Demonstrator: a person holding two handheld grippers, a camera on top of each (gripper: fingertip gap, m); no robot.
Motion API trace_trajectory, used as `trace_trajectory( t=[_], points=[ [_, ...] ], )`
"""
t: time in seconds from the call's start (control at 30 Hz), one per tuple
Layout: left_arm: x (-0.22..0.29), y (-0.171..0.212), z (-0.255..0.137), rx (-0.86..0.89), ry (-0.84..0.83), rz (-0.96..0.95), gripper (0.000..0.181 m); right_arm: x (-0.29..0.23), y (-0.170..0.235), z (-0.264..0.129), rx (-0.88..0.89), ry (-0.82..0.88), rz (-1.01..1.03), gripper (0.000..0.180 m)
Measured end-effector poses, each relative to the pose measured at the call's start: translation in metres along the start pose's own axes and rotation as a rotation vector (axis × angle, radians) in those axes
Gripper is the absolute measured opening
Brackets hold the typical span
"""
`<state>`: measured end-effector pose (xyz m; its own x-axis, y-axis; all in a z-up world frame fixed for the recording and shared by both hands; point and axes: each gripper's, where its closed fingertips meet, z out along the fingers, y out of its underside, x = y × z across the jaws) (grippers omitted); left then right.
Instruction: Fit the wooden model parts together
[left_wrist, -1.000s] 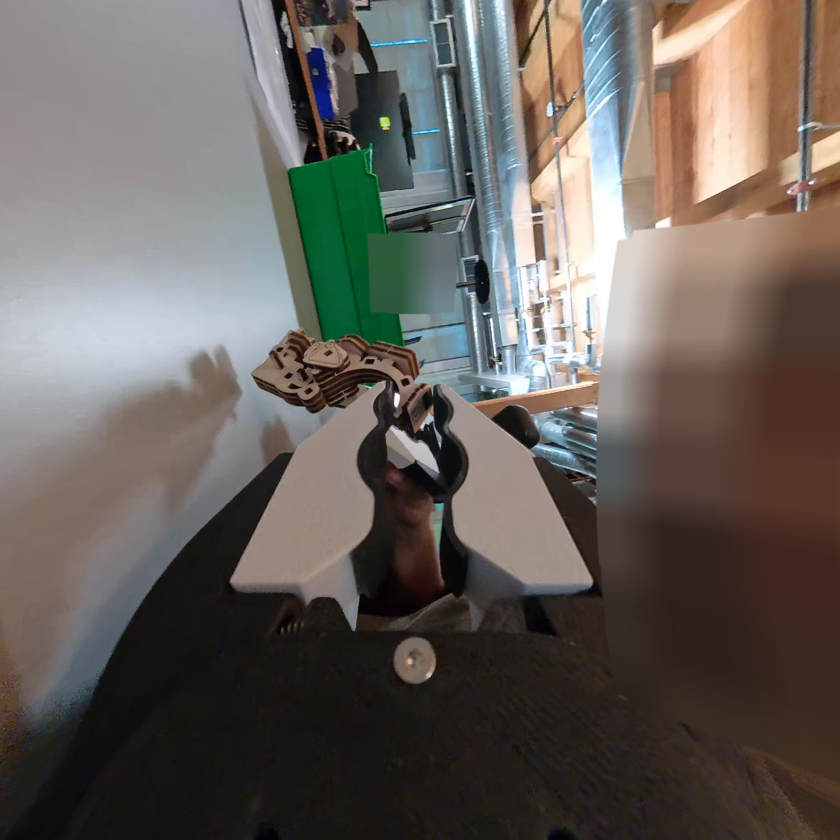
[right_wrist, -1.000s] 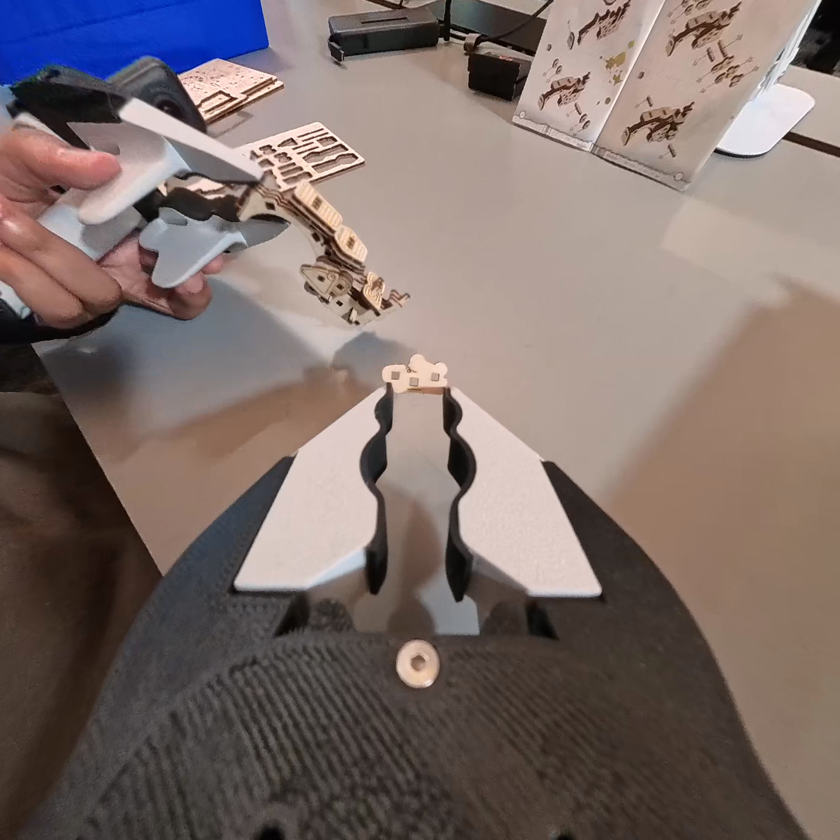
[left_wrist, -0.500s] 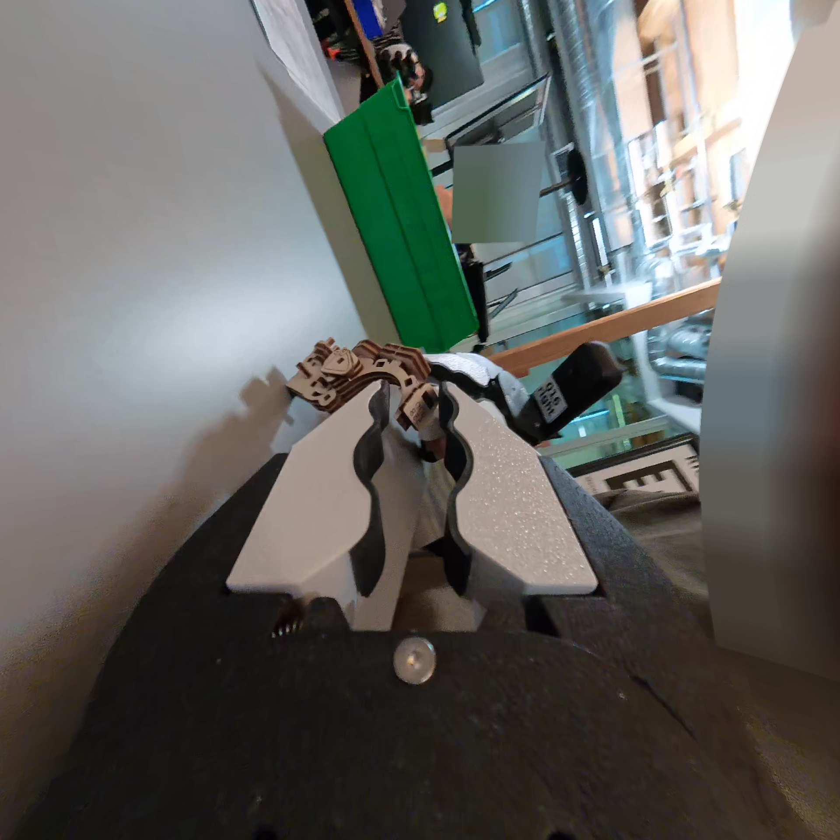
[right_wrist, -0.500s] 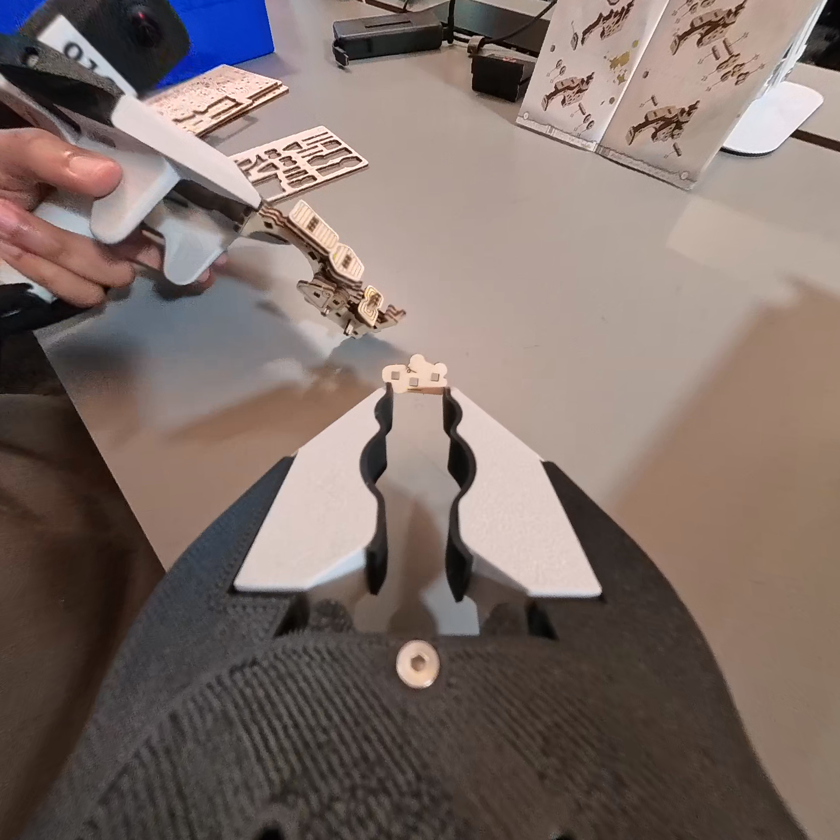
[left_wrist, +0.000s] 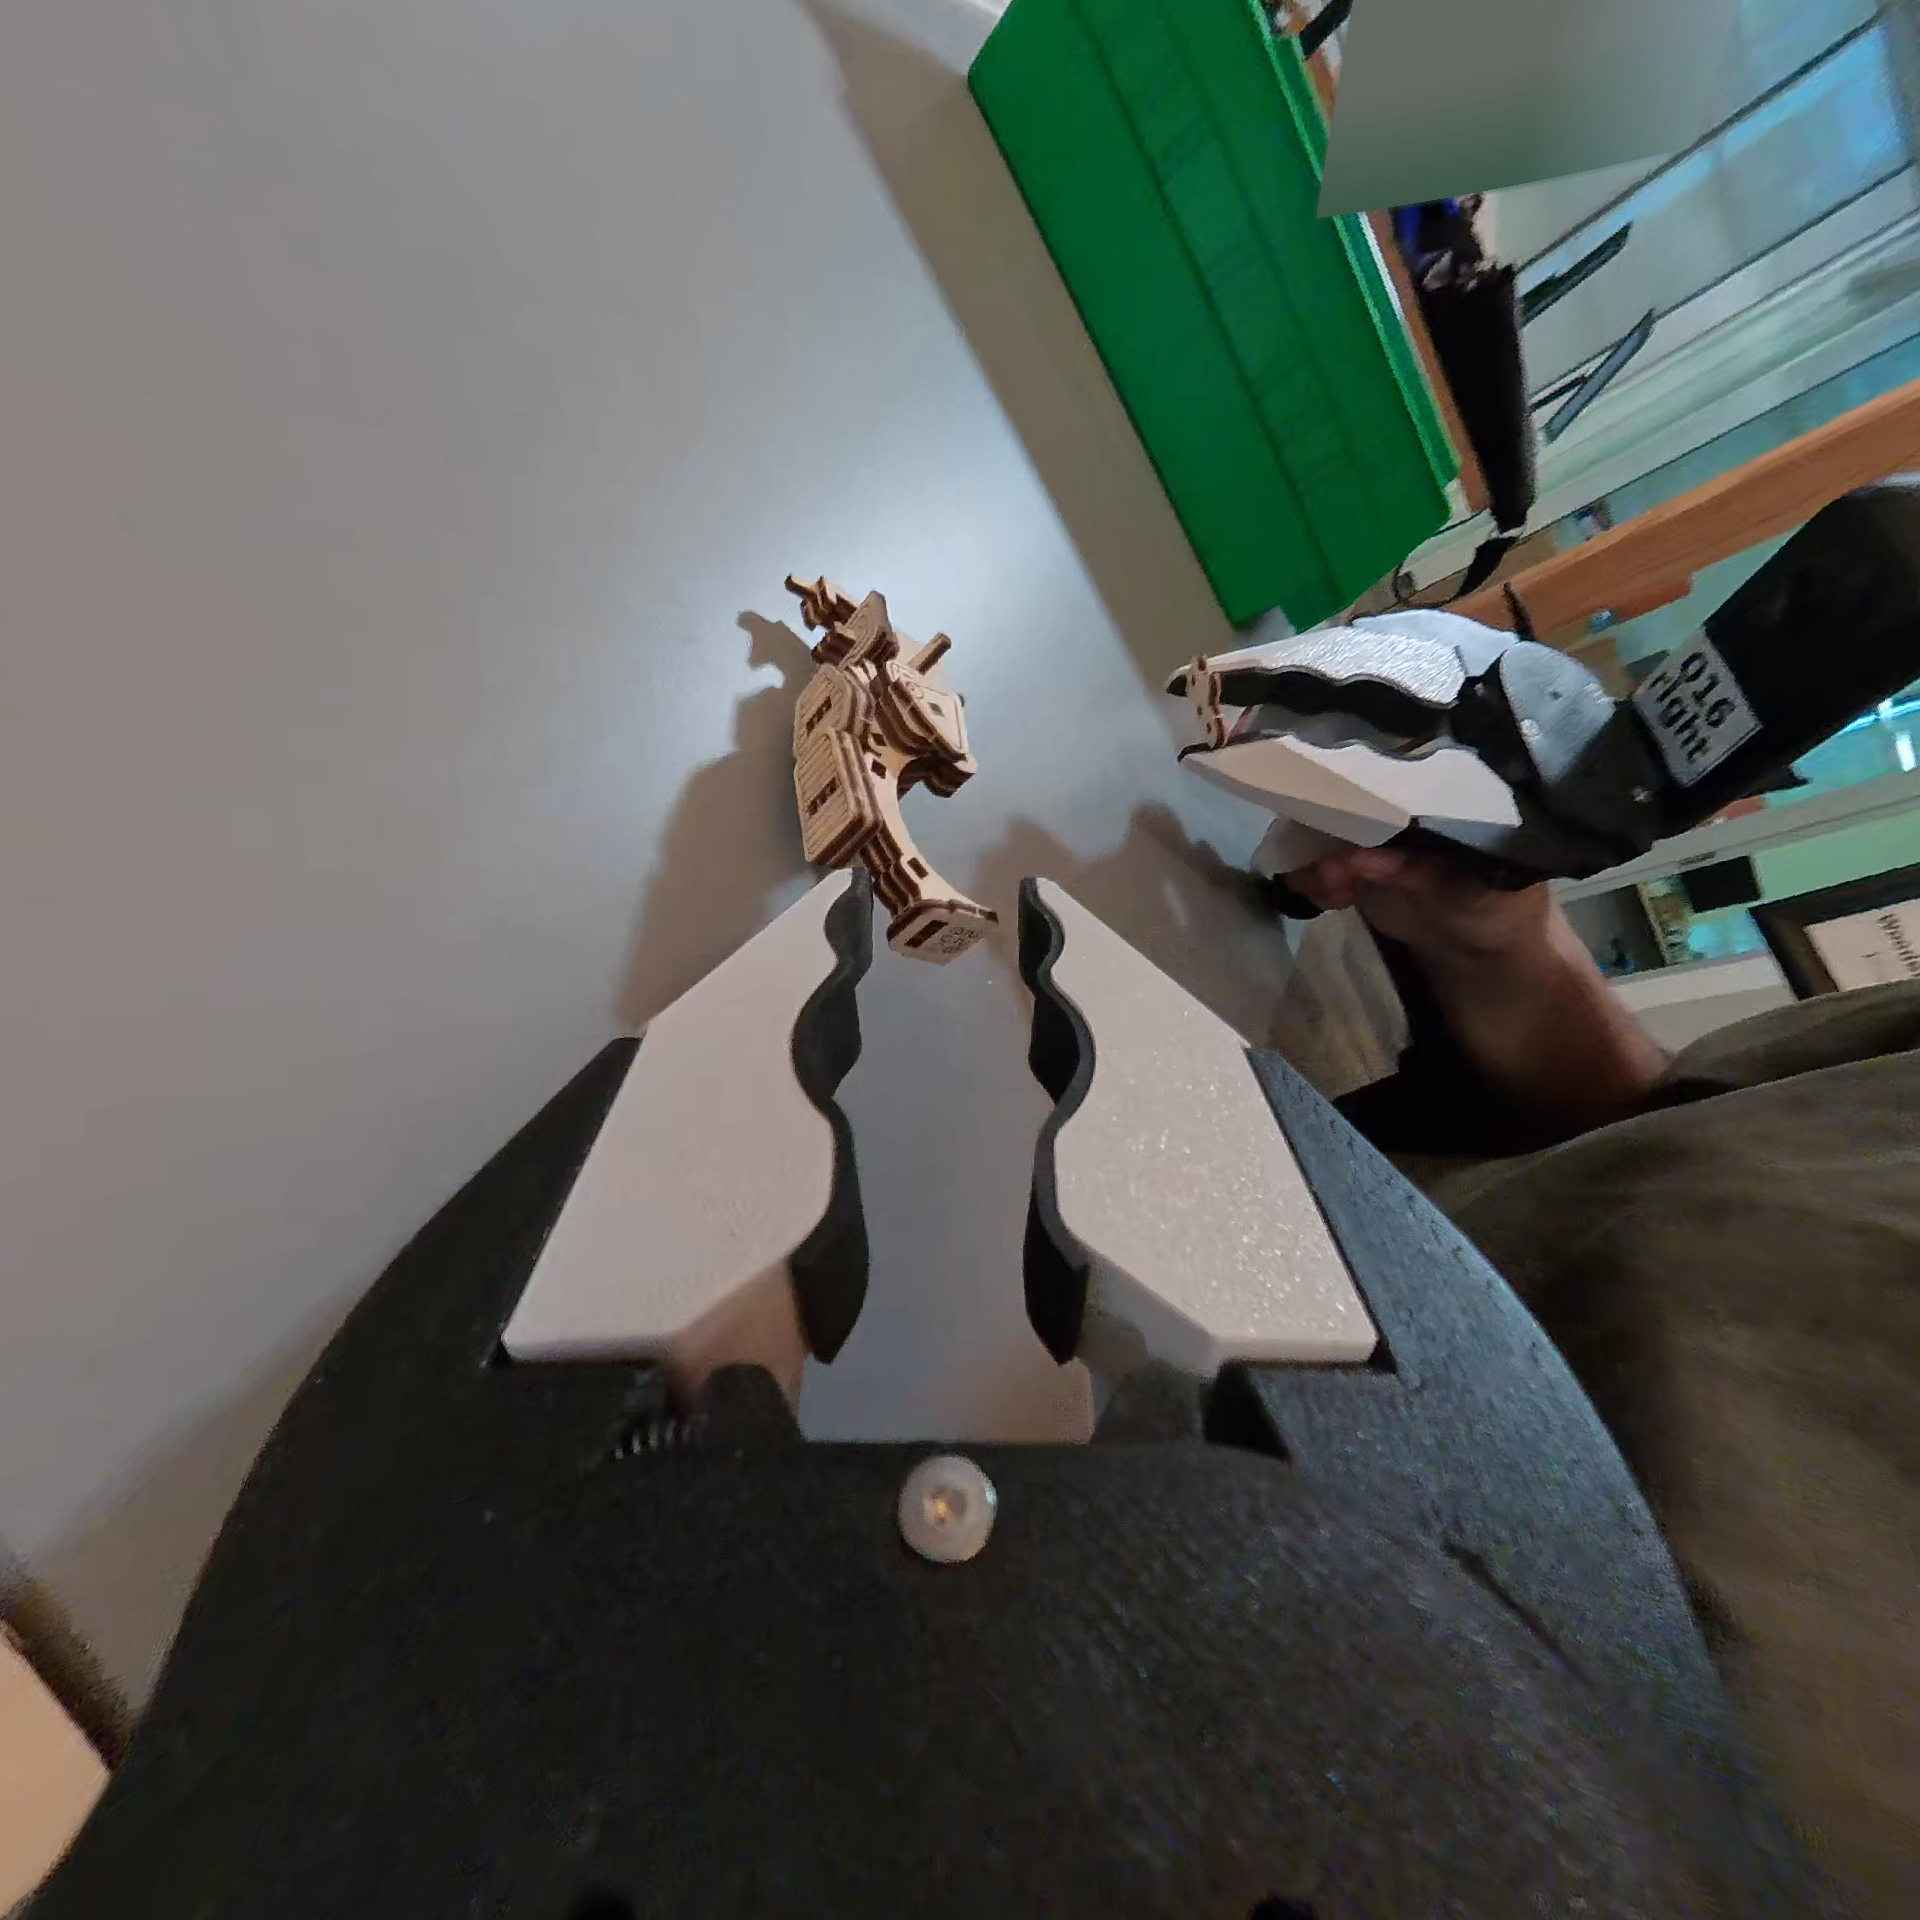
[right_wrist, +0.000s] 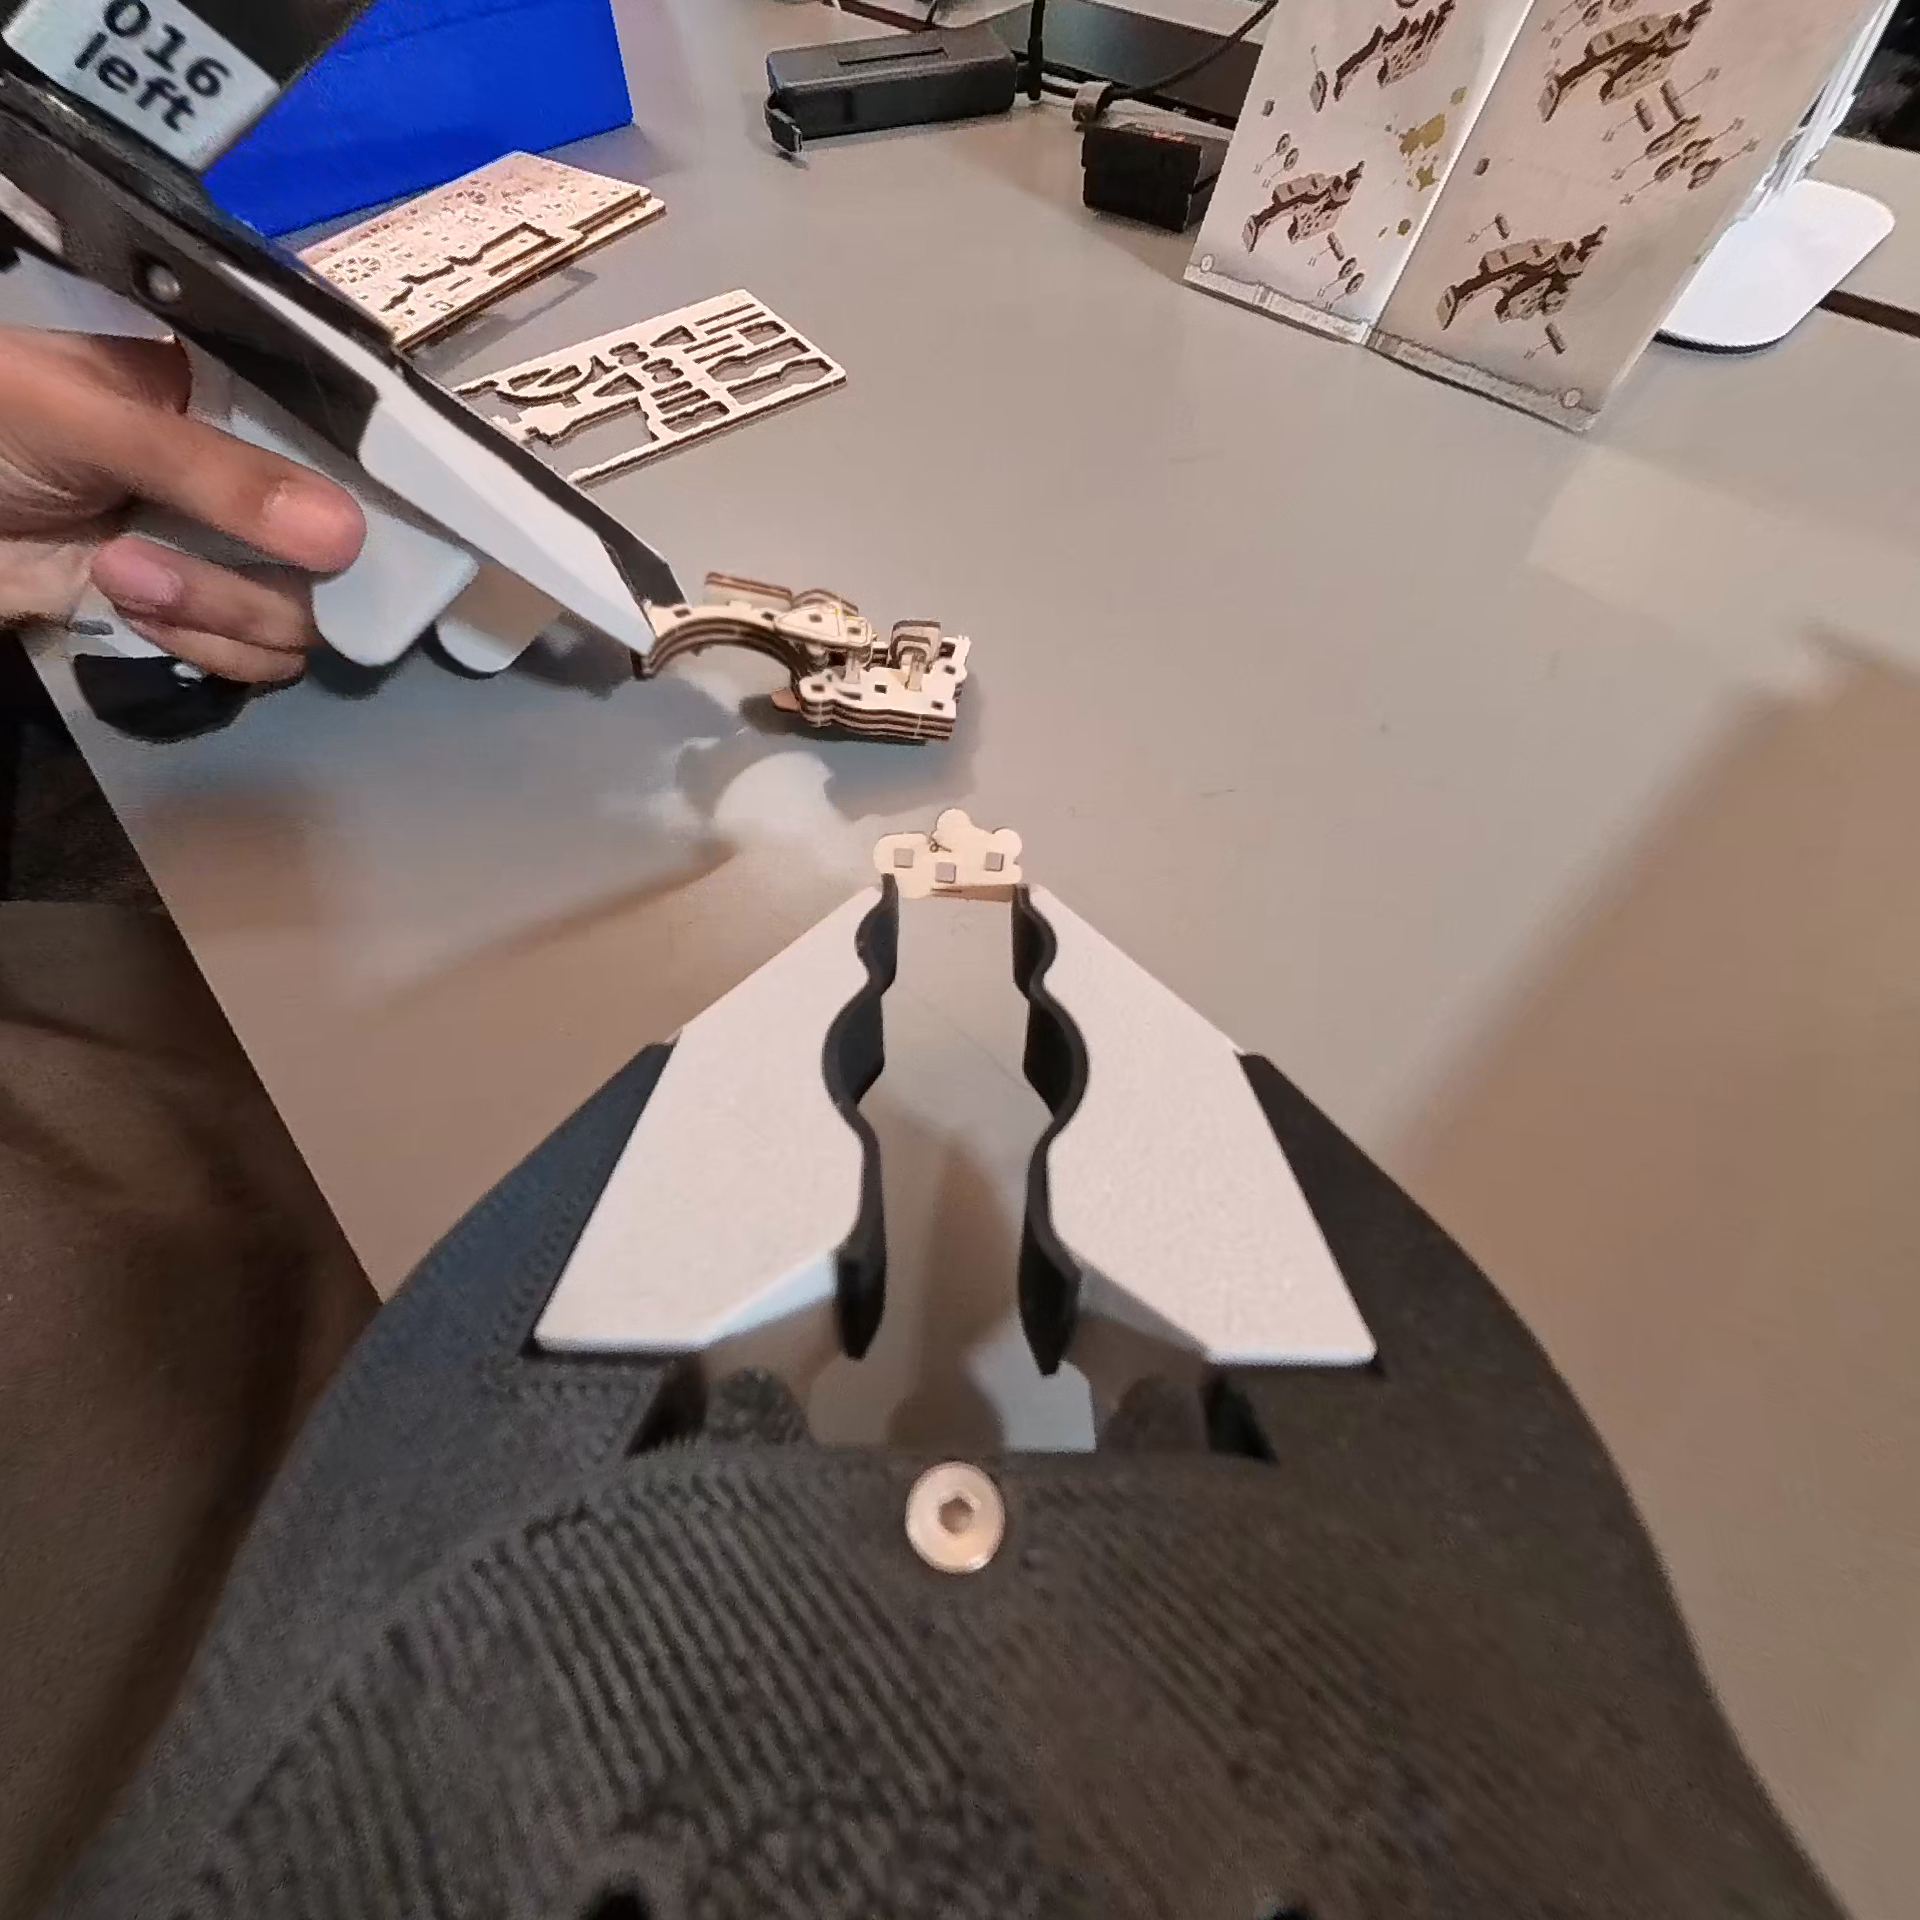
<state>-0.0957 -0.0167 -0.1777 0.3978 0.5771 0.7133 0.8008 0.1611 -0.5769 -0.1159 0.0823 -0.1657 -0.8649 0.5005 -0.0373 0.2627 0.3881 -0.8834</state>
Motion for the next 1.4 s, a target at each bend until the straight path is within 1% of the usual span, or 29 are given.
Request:
trace_trajectory(
  t=[0.17, 0.37, 0.57, 0.63, 0.77, 0.9, 1.07, 1.2, 1.4],
  points=[
    [0.002, 0.006, 0.003, -0.04, 0.005, 0.024, 0.025, -0.001, 0.001, 0.0, -0.004, -0.006, 0.001, 0.021],
    [0.005, 0.022, 0.005, -0.15, -0.004, 0.096, 0.022, -0.002, 0.002, 0.001, -0.013, -0.011, -0.007, 0.021],
    [0.016, 0.017, -0.004, -0.15, 0.071, 0.042, 0.026, -0.008, 0.002, 0.007, -0.031, -0.032, -0.007, 0.021],
    [0.017, 0.016, -0.006, -0.155, 0.073, 0.049, 0.027, -0.011, 0.0, 0.013, -0.044, -0.045, -0.017, 0.021],
    [0.019, 0.025, -0.009, -0.205, 0.069, 0.081, 0.032, -0.014, -0.007, 0.024, -0.097, -0.053, -0.086, 0.021],
    [0.021, 0.039, -0.011, -0.255, 0.096, 0.083, 0.038, -0.024, -0.014, 0.039, -0.179, -0.106, -0.147, 0.021],
    [0.027, 0.041, -0.013, -0.24, 0.15, 0.079, 0.041, -0.037, -0.015, 0.058, -0.293, -0.17, -0.229, 0.02],
    [0.027, 0.047, -0.012, -0.257, 0.159, 0.094, 0.041, -0.041, -0.009, 0.062, -0.394, -0.188, -0.27, 0.02],
    [0.027, 0.044, -0.014, -0.244, 0.174, 0.094, 0.041, -0.047, -0.012, 0.062, -0.464, -0.201, -0.339, 0.021]
  ],
)
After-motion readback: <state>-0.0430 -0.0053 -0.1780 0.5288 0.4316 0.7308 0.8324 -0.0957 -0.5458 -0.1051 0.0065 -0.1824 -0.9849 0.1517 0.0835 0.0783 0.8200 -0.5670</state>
